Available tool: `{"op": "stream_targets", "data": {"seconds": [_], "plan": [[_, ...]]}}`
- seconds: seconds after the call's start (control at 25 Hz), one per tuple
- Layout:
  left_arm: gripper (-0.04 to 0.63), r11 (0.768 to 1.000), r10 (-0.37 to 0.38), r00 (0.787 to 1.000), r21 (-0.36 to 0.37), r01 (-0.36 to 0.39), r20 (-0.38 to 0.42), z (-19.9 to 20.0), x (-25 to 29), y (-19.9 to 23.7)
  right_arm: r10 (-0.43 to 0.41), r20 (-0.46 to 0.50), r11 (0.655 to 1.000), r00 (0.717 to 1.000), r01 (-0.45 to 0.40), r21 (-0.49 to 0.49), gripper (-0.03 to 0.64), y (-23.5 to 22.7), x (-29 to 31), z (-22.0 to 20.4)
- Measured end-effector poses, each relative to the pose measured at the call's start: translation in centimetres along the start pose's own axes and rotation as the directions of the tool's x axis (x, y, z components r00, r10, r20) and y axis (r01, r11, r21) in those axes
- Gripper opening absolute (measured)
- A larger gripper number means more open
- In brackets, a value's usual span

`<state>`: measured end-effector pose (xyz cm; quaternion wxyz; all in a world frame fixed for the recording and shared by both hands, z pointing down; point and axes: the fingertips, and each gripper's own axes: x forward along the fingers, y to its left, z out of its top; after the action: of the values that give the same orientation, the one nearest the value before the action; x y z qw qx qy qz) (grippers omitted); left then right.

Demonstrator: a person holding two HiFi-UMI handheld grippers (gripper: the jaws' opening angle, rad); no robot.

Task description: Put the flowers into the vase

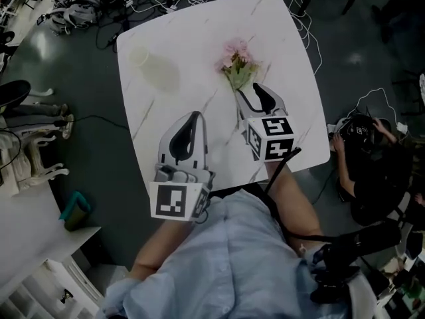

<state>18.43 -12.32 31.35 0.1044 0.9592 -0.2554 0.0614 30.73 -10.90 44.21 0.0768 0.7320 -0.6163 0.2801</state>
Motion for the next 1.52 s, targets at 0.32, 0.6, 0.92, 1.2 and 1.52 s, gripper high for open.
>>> {"op": "stream_targets", "data": {"seconds": [0.32, 0.6, 0.92, 1.2, 1.52], "plan": [[0.005, 0.995, -0.008, 0.998, -0.100, 0.002, -0.060, -3.2, 2.9, 3.9, -0.048, -0.187, 0.993, 0.981, 0.067, 0.098, 0.253, -3.6, 7.9, -3.1], [0.005, 0.986, 0.031, 0.991, -0.159, -0.052, -0.126, -5.6, 2.5, 6.8, -0.115, -0.278, 0.984, 0.954, 0.147, 0.096, 0.244, -5.3, 11.4, -5.4], [0.005, 0.973, 0.098, 0.985, -0.192, -0.124, -0.139, -7.0, 1.6, 9.5, -0.125, -0.269, 0.988, 0.955, 0.146, 0.058, 0.071, -6.0, 12.7, -5.6], [0.005, 0.972, 0.111, 0.986, -0.192, -0.134, -0.126, -6.2, 0.5, 9.4, -0.041, -0.162, 0.997, 0.986, 0.052, 0.064, 0.055, -3.5, 12.1, -1.5], [0.005, 0.975, 0.112, 0.991, -0.182, -0.123, -0.068, -4.4, -1.3, 9.4, 0.119, 0.022, 0.991, 0.993, -0.120, 0.055, 0.054, 3.1, 11.2, 8.5]]}}
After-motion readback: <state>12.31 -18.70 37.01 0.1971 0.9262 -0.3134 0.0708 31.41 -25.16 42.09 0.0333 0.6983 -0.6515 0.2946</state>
